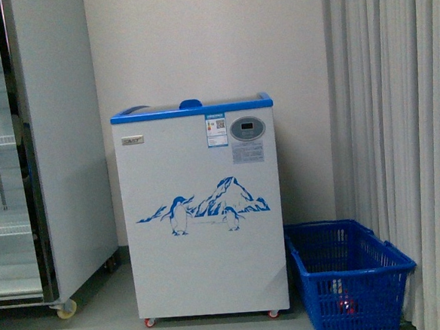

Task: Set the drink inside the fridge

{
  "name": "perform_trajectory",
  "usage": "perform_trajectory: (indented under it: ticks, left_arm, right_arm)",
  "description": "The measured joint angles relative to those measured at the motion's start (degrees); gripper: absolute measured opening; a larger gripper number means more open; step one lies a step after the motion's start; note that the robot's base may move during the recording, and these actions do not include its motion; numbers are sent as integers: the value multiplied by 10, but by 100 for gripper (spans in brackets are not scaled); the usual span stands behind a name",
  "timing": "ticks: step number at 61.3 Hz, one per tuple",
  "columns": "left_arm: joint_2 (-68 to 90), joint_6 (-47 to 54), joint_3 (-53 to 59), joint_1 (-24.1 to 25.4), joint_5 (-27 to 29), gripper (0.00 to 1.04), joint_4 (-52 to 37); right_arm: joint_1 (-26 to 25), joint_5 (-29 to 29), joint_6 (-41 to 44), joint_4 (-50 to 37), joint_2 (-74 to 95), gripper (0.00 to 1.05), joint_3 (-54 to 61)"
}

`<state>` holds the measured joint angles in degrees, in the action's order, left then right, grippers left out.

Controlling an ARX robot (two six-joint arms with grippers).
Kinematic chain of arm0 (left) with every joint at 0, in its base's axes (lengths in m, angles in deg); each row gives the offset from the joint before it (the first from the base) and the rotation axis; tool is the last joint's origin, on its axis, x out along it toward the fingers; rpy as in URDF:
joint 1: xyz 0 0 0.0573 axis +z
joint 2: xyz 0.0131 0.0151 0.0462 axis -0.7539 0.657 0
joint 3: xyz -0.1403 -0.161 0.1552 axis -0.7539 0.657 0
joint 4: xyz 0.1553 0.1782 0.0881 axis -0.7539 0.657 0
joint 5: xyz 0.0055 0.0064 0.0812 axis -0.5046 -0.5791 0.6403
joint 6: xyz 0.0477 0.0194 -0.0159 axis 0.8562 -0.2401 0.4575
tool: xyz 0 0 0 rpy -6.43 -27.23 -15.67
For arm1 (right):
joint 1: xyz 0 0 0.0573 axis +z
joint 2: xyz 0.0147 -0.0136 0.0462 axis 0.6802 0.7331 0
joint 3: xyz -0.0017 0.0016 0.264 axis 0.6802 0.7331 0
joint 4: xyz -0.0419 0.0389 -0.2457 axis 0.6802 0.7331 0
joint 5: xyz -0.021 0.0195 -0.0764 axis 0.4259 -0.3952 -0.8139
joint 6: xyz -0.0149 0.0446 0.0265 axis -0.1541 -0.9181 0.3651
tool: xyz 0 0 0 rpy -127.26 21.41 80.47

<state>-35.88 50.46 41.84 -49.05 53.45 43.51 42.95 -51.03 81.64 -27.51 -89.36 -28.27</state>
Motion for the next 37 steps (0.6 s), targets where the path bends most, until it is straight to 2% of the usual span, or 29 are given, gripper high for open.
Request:
perform_trajectory:
  ticks: [37]
  left_arm:
    - [0, 0, 0, 0, 0, 97, 0]
  right_arm:
    - [0, 0, 0, 0, 0, 97, 0]
